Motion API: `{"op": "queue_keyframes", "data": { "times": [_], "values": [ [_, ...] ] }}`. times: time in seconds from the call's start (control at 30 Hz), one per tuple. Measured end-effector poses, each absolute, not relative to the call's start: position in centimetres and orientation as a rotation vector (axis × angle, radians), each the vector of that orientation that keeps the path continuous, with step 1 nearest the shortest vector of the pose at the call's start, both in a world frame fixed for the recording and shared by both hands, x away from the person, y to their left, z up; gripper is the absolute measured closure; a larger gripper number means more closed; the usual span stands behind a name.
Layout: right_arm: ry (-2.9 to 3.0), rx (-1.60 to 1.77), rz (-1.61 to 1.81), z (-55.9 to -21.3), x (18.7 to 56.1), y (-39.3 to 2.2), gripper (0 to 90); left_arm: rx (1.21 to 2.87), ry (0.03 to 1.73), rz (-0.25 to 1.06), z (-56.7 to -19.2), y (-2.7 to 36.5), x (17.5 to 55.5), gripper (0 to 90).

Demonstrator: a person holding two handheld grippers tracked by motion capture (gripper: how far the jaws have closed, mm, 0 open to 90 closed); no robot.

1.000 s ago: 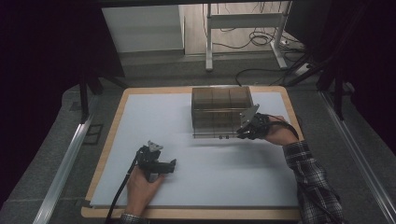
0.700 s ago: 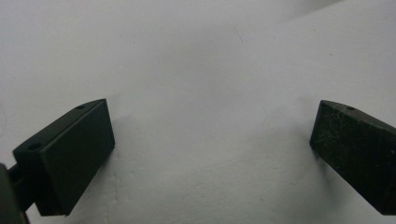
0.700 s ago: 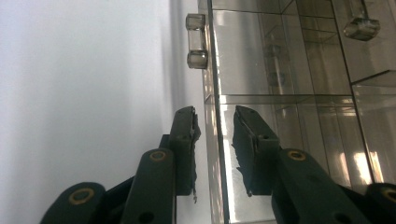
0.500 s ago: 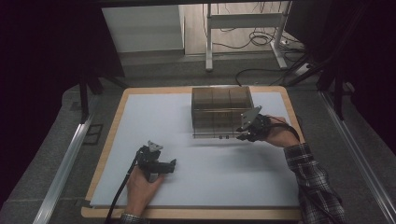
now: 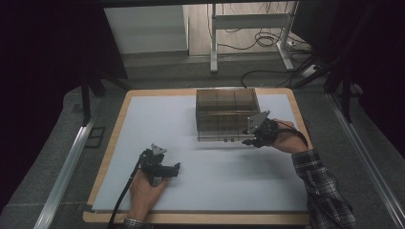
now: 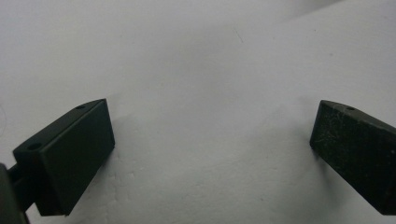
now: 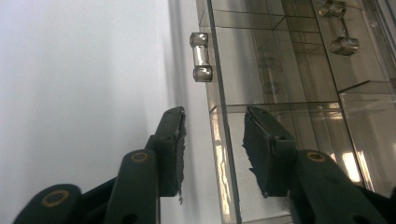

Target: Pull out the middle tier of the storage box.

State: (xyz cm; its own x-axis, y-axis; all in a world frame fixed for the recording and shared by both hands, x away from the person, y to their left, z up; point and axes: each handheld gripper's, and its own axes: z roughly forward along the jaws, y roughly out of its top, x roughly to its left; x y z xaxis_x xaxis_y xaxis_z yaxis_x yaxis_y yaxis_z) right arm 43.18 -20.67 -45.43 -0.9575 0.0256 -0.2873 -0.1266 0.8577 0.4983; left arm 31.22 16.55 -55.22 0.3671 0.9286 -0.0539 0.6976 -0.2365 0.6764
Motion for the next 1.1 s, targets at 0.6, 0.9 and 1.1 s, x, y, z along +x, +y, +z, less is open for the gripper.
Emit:
{"op": "queue_keyframes", "data": {
  "times": [0.6, 0.9, 1.1],
  "values": [
    [2.675, 0.119, 0.851, -45.8, 41.3, -22.3, 30.2, 2.016, 1.402, 0.484, -55.2, 16.6, 31.2, 0.0],
    [2.628, 0.26, 0.927, -45.8, 40.4, -24.0, 21.3, 2.018, 1.4, 0.486, -55.2, 16.6, 31.2, 0.0],
    [2.598, 0.351, 0.966, -46.1, 39.6, -25.0, 17.0, 2.012, 1.402, 0.486, -55.2, 16.5, 31.2, 0.0]
  ]
}}
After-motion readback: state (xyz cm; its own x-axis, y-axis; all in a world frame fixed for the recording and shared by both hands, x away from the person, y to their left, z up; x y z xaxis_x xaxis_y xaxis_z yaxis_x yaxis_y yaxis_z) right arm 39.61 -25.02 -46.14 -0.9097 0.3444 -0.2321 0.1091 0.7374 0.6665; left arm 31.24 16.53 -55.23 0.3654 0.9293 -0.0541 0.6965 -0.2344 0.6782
